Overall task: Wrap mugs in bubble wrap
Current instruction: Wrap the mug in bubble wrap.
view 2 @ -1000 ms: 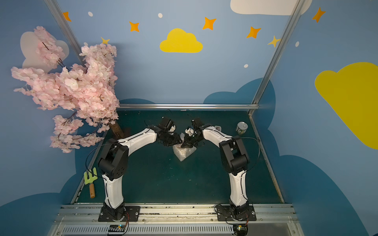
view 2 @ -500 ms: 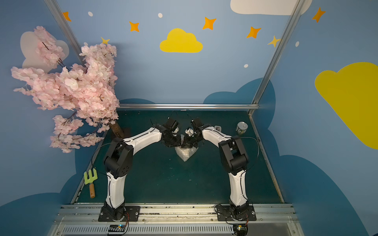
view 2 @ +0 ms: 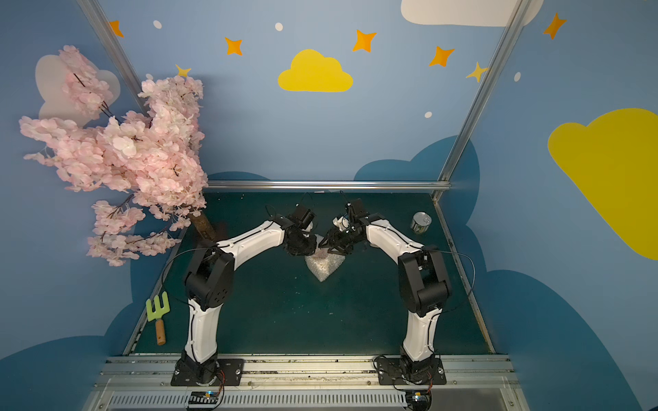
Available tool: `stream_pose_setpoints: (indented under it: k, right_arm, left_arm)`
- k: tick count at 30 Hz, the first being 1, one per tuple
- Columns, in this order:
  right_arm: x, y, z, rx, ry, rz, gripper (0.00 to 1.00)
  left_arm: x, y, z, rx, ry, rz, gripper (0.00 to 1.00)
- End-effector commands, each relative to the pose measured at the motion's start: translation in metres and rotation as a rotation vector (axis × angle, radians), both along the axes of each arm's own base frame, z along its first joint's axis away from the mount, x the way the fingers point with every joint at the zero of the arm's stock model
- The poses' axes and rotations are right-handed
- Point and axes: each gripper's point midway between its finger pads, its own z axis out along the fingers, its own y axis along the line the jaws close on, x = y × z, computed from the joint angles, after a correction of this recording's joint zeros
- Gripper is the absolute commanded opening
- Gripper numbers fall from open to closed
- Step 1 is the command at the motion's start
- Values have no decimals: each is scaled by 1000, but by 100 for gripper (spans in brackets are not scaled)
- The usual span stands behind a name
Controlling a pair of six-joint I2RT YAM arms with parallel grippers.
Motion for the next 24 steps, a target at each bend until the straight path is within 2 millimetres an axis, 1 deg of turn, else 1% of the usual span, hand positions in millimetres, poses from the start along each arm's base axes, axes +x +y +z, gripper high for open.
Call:
stream_pose_setpoints:
  k: [1, 3, 5, 7, 10, 11, 14, 16, 19, 22, 23, 24]
  right_arm:
    - [-8, -24, 6, -43, 0, -37, 50]
    - [-11, -38, 4, -69, 1, -56, 52]
    - [-15, -47, -4, -70, 15, -70, 56]
    - [-17, -47, -11, -55, 23, -71, 58]
    - [-13, -39, -17, -25, 28, -68, 56]
    - [-10, -35, -16, -17, 23, -70, 52]
    - [0, -24, -11, 6, 6, -71, 37]
    - [2, -19, -9, 12, 7, -67, 25]
    - [-2, -13, -16, -6, 32, -45, 17]
    - [-7, -9, -24, -27, 42, -29, 13]
    - [-6, -7, -24, -19, 41, -32, 11]
    - [-5, -6, -22, -9, 40, -38, 7]
  left_arm:
    - [-18, 2, -20, 59, 68, -50, 16]
    - [-17, 0, -17, 63, 58, -59, 16]
    - [-18, -1, -16, 73, 51, -70, 16]
    - [-19, -3, -14, 77, 42, -80, 16]
    - [-21, -7, -15, 83, 39, -96, 16]
    - [-22, -9, -14, 85, 38, -100, 16]
    - [-25, -14, -18, 90, 42, -116, 15]
    - [-26, -18, -21, 96, 45, -127, 14]
    - [-27, -24, -22, 113, 44, -144, 14]
    - [-27, -28, -22, 121, 36, -155, 14]
    - [-28, -28, -23, 122, 38, -155, 13]
    - [-28, -28, -22, 122, 35, -155, 13]
